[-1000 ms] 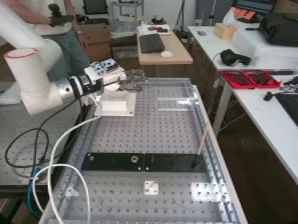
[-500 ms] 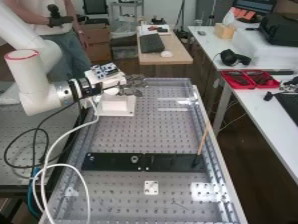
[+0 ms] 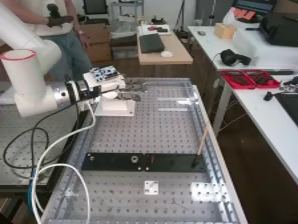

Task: Grab the larger nut and place it in the white container

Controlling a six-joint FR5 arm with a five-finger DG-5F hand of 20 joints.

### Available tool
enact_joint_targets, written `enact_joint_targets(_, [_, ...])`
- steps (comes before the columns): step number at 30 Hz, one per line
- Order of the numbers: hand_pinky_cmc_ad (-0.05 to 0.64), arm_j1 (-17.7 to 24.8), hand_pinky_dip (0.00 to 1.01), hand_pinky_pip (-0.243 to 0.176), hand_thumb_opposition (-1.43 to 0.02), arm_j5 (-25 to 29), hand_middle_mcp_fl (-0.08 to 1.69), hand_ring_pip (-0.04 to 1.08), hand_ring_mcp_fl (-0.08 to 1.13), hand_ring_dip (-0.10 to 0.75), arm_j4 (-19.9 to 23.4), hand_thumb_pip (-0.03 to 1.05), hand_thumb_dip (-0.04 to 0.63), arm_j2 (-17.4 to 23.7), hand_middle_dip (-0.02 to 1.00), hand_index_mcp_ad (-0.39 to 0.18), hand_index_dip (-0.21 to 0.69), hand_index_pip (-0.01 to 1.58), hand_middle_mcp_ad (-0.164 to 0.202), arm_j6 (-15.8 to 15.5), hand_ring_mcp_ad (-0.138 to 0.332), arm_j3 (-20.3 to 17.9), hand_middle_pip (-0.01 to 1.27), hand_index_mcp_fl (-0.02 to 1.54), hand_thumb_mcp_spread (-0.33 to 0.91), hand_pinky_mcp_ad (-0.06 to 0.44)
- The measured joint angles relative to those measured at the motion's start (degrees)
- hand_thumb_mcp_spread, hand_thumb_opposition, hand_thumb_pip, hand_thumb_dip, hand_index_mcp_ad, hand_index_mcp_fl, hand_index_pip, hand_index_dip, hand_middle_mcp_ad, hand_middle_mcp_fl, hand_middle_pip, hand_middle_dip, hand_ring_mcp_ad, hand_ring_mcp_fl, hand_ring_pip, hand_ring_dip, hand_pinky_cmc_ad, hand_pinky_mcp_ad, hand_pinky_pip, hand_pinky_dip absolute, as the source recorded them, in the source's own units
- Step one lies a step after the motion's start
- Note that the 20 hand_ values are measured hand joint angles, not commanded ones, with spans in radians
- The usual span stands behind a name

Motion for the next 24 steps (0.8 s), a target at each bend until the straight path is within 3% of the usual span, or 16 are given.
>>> enact_joint_targets(8, [0.333,-3.08,0.76,-0.089,-0.87,2.55,0.0,0.21,0.0,0.119,-0.99,0.81,0.222,1.85,0.18,-0.166,-0.068,1.52,0.058,1.22,0.134,2.23,0.13,0.02,0.33,0.279])
enact_joint_targets(14, [0.333,-7.6,0.8,-0.089,-0.87,8.43,0.0,0.23,0.0,0.119,-3.9,0.81,0.222,6.96,0.18,-0.169,-0.086,1.44,0.058,1.79,0.134,5.2,0.13,0.02,0.29,0.279])
enact_joint_targets(18, [0.333,-10.64,0.82,-0.089,-0.87,14.01,0.0,0.23,0.0,0.119,-8.44,0.78,0.22,10.16,0.18,-0.166,-0.105,1.23,0.058,1.5,0.134,8.62,0.13,0.02,0.25,0.279])
enact_joint_targets(21, [0.332,-11.66,0.83,-0.094,-0.85,17.63,0.0,0.21,0.0,0.117,-11.82,0.74,0.204,11.6,0.18,-0.164,-0.12,0.92,0.061,-0.23,0.134,11.09,0.13,0.02,0.21,0.279])
enact_joint_targets(24, [0.335,-12.08,0.82,-0.096,-0.84,21.52,0.0,0.18,0.01,0.117,-14.55,0.73,0.204,12.69,0.19,-0.152,-0.12,0.72,0.066,-1.56,0.145,13.07,0.13,0.02,0.18,0.297])
